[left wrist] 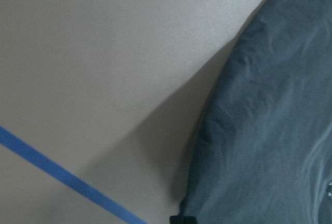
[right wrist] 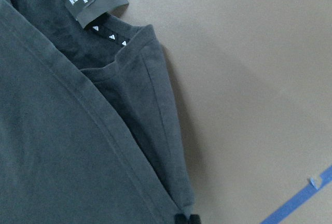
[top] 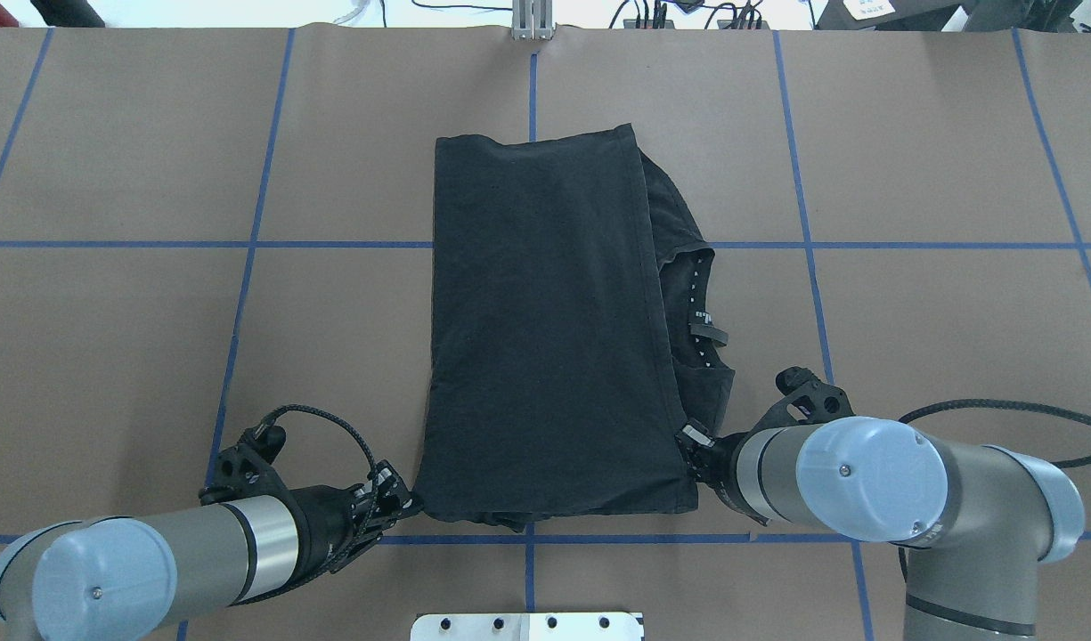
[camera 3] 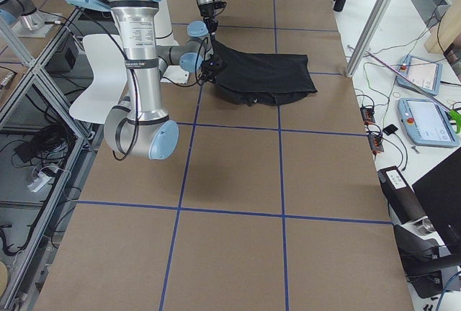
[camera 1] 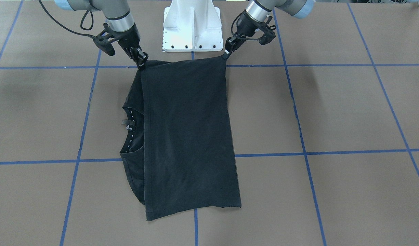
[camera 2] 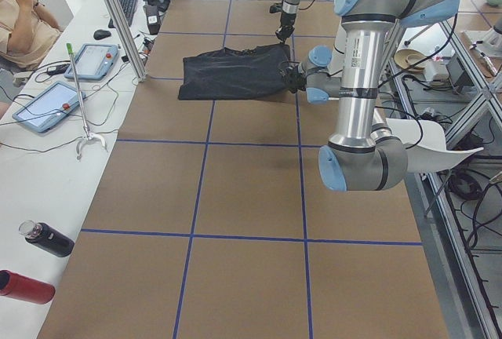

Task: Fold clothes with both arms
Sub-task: 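Lift the near edge with both grippers and fold it away from the robot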

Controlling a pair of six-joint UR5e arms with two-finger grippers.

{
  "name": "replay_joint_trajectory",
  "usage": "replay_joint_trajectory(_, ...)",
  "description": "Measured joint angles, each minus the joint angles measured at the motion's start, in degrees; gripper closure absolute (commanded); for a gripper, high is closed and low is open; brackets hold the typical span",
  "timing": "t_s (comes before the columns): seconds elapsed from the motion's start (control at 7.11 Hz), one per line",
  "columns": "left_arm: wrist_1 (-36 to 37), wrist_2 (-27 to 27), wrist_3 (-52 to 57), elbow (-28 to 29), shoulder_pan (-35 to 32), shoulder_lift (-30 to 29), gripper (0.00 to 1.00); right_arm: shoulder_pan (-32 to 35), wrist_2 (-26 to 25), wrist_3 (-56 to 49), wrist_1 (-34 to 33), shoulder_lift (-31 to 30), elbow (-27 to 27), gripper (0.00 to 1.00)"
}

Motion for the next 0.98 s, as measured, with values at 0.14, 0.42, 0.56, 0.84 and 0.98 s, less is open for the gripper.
replay_joint_trajectory(0.14,0.14,0.03,-0.87,-1.07,0.02,-0.13,1.00,0.10,1.74,0.03,0.00,-1.10,2.17,1.00)
replay_joint_trajectory(0.42,0.39,-0.27,-0.50,-2.68,-1.38,-0.89,1.00,2.49,6.12,0.03,0.08,-1.91,4.21,1.00)
replay_joint_trajectory(0.56,1.22,-0.47,1.58,-2.84,-3.64,-1.92,1.00,5.14,8.60,-0.07,0.26,-1.49,3.75,1.00)
replay_joint_trajectory(0.84,5.76,-3.14,9.16,-0.71,-11.28,-7.60,1.00,13.18,13.84,-0.59,0.35,4.37,-2.17,1.00)
replay_joint_trajectory(0.98,7.20,-6.10,12.11,2.76,-15.83,-11.13,1.00,17.83,17.61,-1.41,0.33,8.50,-7.12,1.00)
